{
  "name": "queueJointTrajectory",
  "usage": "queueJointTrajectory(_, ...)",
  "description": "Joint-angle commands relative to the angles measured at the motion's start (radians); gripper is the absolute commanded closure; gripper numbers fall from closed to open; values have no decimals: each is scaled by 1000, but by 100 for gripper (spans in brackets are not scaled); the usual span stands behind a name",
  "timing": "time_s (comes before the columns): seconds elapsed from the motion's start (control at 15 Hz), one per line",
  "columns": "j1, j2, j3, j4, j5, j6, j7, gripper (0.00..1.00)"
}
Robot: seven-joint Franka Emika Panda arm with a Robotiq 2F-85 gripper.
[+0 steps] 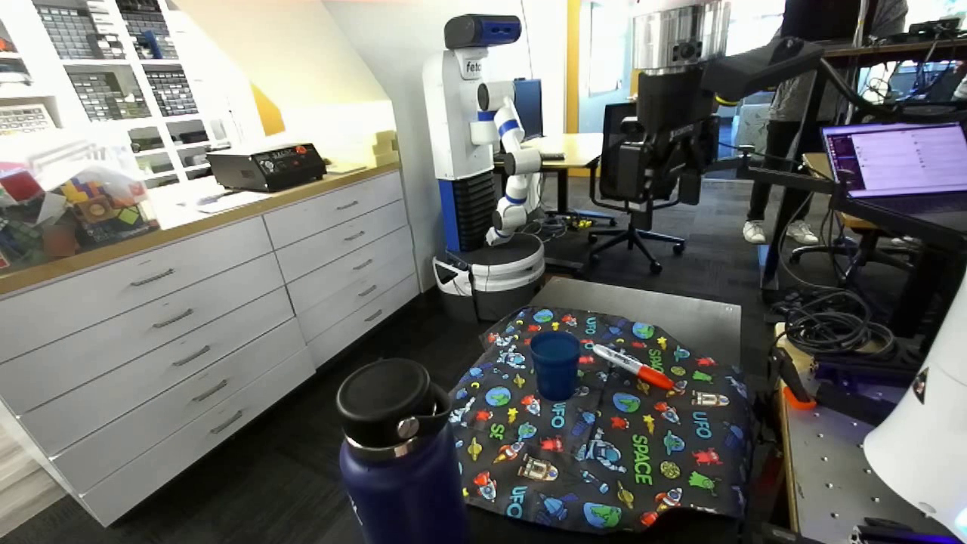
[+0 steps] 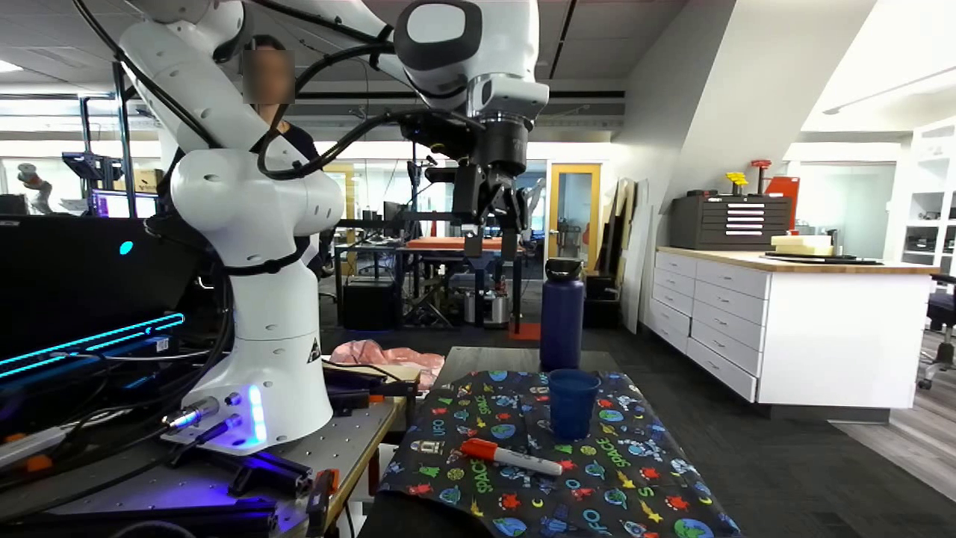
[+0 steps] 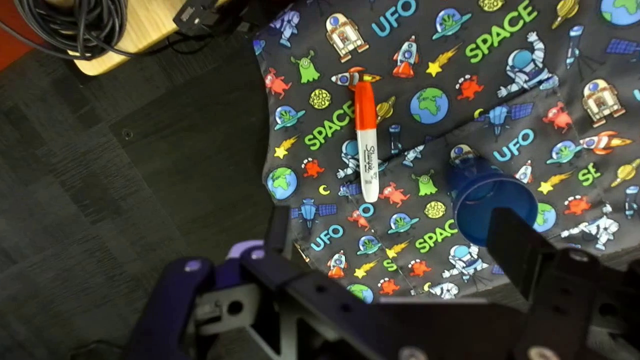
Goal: Put the pen in the cup
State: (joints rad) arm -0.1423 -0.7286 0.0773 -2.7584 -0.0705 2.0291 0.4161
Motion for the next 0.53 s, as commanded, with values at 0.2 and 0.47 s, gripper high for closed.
queueJointTrajectory(0.2,6,8,-35,-17,19,51,-73,0)
queueJointTrajectory(0.47,-4,38,-52,-16,20,97,-90,0)
